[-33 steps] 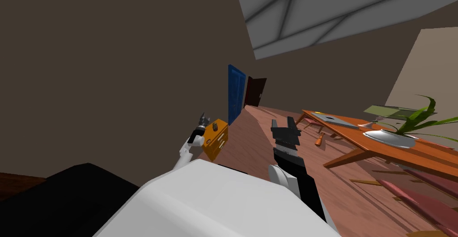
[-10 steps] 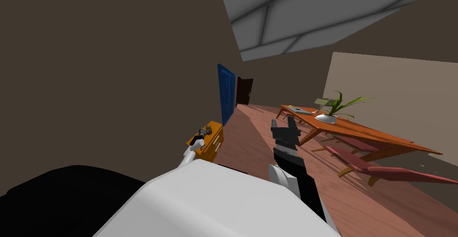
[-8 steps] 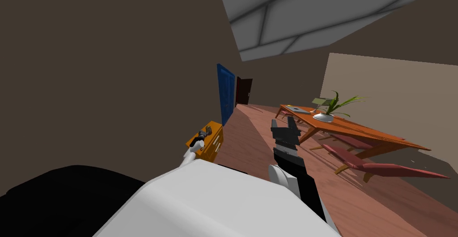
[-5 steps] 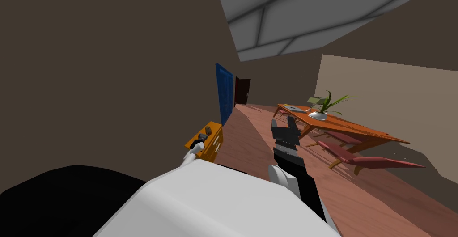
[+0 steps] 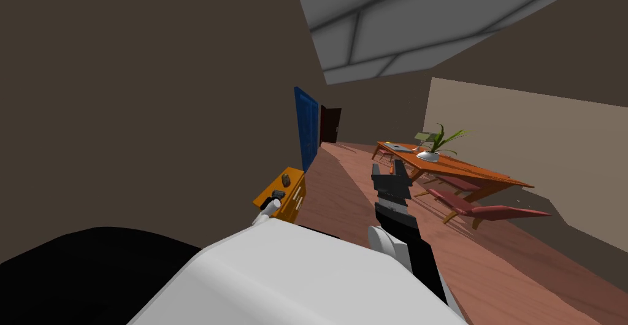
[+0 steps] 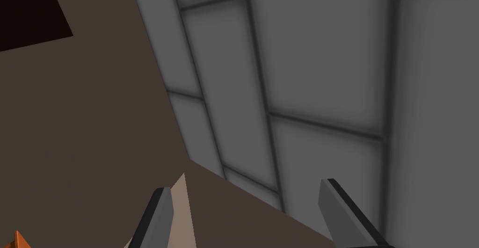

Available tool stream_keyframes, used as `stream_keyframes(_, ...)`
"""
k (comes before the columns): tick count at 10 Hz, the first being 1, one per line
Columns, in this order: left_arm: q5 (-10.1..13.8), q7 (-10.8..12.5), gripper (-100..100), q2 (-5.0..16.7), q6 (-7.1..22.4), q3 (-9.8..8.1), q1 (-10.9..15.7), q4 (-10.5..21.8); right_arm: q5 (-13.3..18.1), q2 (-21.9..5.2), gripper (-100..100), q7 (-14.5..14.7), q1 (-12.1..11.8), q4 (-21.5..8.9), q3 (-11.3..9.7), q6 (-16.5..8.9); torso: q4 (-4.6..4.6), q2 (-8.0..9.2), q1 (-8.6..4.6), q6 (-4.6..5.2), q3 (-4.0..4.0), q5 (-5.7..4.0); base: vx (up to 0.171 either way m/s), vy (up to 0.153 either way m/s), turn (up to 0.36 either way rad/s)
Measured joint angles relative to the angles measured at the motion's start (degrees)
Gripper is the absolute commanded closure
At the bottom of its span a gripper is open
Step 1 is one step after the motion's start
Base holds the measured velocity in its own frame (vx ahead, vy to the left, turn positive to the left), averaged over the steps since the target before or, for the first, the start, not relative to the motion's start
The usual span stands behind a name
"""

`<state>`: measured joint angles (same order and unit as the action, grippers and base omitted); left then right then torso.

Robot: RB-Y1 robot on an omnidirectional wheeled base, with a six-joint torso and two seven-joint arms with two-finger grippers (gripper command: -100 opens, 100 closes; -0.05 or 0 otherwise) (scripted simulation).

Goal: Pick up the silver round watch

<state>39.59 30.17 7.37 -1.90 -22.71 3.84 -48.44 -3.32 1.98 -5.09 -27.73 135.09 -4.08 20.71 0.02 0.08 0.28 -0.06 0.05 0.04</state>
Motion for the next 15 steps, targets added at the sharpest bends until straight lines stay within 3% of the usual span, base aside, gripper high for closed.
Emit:
stream_keyframes(2,0.9,0.55,-100,-1.3,0.27,-0.93,-0.68,2.06,0.0,0.0,0,0.0,0.0,0.0,0.0,0.0,0.0,0.0,-0.02,-0.02,0.0,0.0,-0.011,0.063,-0.04)
stream_keyframes(3,0.79,0.07,-100,-2.52,0.95,-2.42,-0.7,2.39,0.0,0.0,0,0.0,0.0,0.0,0.0,0.0,-0.01,-0.03,-0.05,-0.01,-0.02,-0.01,-0.007,0.042,-0.033)
stream_keyframes(7,1.89,0.68,-100,-3.0,0.34,-2.36,0.09,6.71,0.0,0.0,0,0.0,-0.01,0.0,0.0,0.0,-0.01,-0.07,-0.15,-0.02,-0.04,-0.04,-0.005,0.033,-0.026)
stream_keyframes(8,2.41,1.13,-100,-3.39,-0.06,-2.0,-0.14,7.8,0.0,0.0,0,0.0,0.0,0.0,0.0,0.0,-0.01,-0.03,-0.09,-0.02,-0.02,-0.02,-0.015,0.082,-0.05)
stream_keyframes(10,2.87,1.16,-100,-4.7,0.55,-3.37,-0.24,9.34,0.0,0.0,0,0.0,0.0,0.0,0.0,0.0,0.0,0.0,0.01,-0.02,0.0,0.0,-0.023,0.073,-0.029)
stream_keyframes(11,3.36,1.48,-100,-5.17,0.22,-2.84,-0.51,10.28,0.0,0.0,0,0.0,0.0,0.0,0.0,0.0,0.0,0.01,-0.04,-0.02,0.01,-0.01,-0.01,0.025,-0.004)
stream_keyframes(12,3.43,1.62,0,-5.21,0.08,-2.73,-0.56,10.41,0.0,0.0,0,0.0,-0.01,0.0,0.0,0.0,0.0,-0.03,-0.16,-0.02,-0.01,-0.04,-0.002,0.005,0.0)
stream_keyframes(13,3.42,1.6,-100,-5.2,0.09,-2.75,-0.56,10.39,0.0,0.01,0,0.0,-0.01,0.0,0.0,0.0,-0.01,-0.06,-0.24,-0.02,-0.03,-0.05,0.02,0.039,-0.133)
stream_keyframes(15,4.09,2.77,-100,-5.61,-2.01,-1.41,-1.46,11.2,0.0,0.0,0,0.0,-0.01,0.0,0.0,0.0,-0.03,-0.2,-0.01,0.0,-0.11,-0.01,0.047,0.085,-0.143)
